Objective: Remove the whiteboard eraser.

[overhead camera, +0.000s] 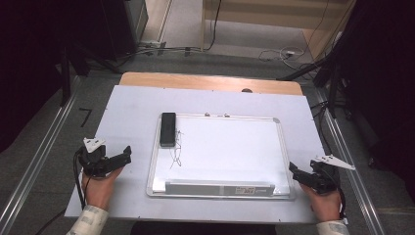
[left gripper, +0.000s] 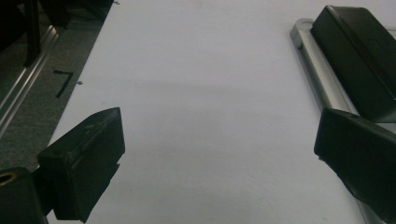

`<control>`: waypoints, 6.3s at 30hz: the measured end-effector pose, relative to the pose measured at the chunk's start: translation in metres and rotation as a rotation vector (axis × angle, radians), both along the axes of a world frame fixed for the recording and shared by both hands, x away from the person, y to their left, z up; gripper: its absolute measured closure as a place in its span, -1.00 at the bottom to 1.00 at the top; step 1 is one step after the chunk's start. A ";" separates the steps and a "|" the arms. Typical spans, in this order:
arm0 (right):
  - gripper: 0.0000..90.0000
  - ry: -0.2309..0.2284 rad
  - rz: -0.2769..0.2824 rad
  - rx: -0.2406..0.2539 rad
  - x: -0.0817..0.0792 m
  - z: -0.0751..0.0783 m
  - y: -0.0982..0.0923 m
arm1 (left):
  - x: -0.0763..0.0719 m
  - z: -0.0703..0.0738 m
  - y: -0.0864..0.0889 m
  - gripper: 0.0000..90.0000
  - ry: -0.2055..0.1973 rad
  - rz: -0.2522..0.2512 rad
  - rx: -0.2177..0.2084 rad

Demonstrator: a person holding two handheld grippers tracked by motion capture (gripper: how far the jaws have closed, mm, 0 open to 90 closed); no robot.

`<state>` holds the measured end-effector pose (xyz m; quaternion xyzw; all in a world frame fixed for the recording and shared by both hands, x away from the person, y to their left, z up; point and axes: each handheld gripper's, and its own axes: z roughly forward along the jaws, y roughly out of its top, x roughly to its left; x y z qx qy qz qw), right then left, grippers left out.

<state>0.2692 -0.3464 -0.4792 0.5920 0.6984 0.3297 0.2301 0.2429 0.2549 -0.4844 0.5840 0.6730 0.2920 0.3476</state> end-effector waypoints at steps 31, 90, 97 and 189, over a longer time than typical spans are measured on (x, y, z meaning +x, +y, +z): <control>-0.64 -0.001 0.005 -0.009 0.001 0.000 0.002 | 0.019 0.006 -0.027 -0.90 -0.034 -0.044 -0.044; -0.64 -0.002 0.013 -0.001 0.001 0.000 0.002 | 0.110 0.008 -0.096 -0.72 0.008 -0.092 0.004; -0.64 0.001 0.011 0.002 0.001 0.000 0.002 | 0.123 0.004 -0.104 -0.63 0.032 -0.106 -0.011; -0.63 0.002 0.017 0.000 0.001 0.000 0.002 | 0.089 0.017 -0.130 -0.13 0.008 -0.281 0.046</control>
